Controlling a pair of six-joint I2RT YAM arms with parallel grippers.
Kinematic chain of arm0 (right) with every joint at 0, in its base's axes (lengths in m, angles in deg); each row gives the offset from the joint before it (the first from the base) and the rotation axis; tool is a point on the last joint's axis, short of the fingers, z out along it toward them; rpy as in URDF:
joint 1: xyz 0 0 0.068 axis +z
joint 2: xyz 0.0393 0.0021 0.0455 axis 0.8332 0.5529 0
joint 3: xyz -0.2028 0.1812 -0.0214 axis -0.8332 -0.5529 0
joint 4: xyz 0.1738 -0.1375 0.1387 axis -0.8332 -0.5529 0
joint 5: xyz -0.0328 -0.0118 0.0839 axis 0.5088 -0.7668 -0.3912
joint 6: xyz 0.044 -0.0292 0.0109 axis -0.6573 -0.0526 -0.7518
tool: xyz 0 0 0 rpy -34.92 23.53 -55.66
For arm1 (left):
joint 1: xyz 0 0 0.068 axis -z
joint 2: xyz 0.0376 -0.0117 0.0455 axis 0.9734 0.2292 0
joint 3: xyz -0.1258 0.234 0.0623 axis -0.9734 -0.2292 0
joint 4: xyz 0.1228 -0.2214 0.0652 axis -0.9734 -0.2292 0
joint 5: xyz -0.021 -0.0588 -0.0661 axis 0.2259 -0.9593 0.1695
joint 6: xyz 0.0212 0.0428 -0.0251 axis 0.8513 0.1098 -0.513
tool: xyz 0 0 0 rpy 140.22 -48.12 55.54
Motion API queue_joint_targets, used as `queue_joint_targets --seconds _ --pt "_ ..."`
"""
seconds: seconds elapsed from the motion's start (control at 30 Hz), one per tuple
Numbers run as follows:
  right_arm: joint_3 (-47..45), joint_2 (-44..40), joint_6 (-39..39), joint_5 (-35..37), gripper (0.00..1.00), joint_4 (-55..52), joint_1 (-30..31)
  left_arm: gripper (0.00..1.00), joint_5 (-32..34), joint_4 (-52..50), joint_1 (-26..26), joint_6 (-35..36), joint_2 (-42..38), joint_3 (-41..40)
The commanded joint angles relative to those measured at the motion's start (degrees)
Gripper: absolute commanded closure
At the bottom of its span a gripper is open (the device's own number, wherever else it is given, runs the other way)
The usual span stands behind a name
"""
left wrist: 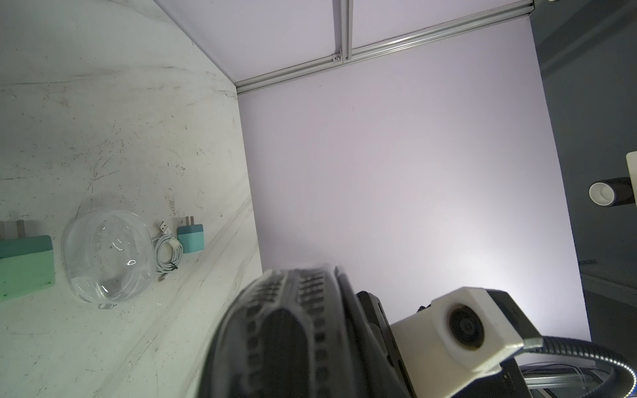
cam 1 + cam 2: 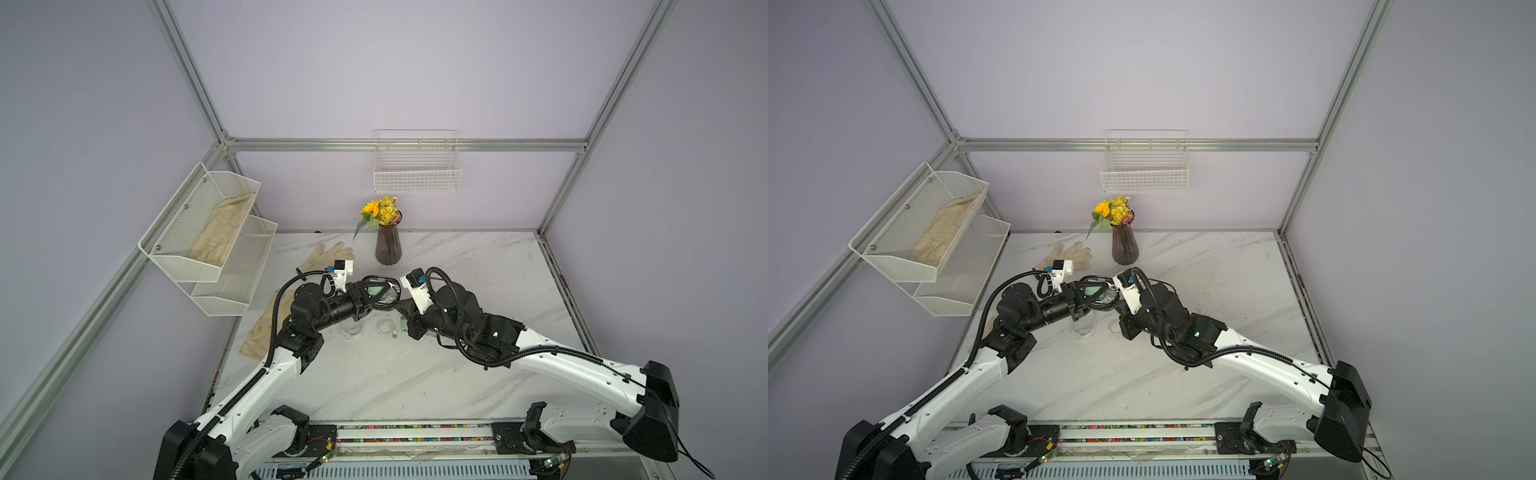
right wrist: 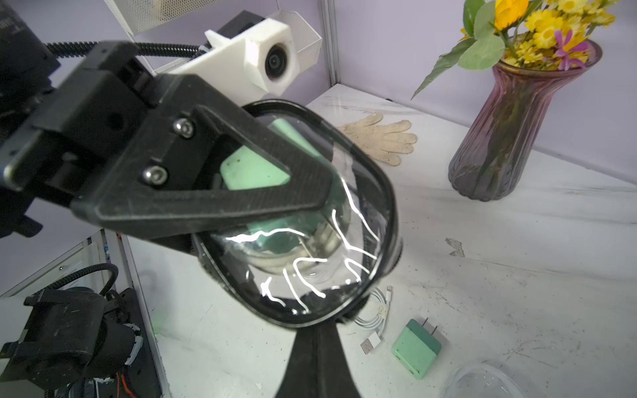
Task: Pack away charging kits
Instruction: Zip the zipper on the storage bag.
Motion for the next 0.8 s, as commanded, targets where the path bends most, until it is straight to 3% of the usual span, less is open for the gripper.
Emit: queue_joint_targets --seconds 0.0,0.43,0.6,0.77 --pt "-0.46 -1.72 0.49 8.11 1.00 -1.79 -0.44 0.75 -4.44 3.27 -0.04 0.19 -2.28 5.31" --pt "1.67 -2.05 2.76 16.65 1.00 -2.72 -0.52 0.78 -7.62 0.60 -0.47 2.83 -3.00 4.94" --pt "4.61 -0.67 6.06 15.60 1.00 -2.71 -0.71 0.84 -14.62 -4.17 -0.47 8.81 -2.54 6.95" --pt "7.82 0.10 11.53 8.89 1.00 -5.62 -0.68 0.88 -16.46 -13.06 -0.64 18.48 -3.87 9.56"
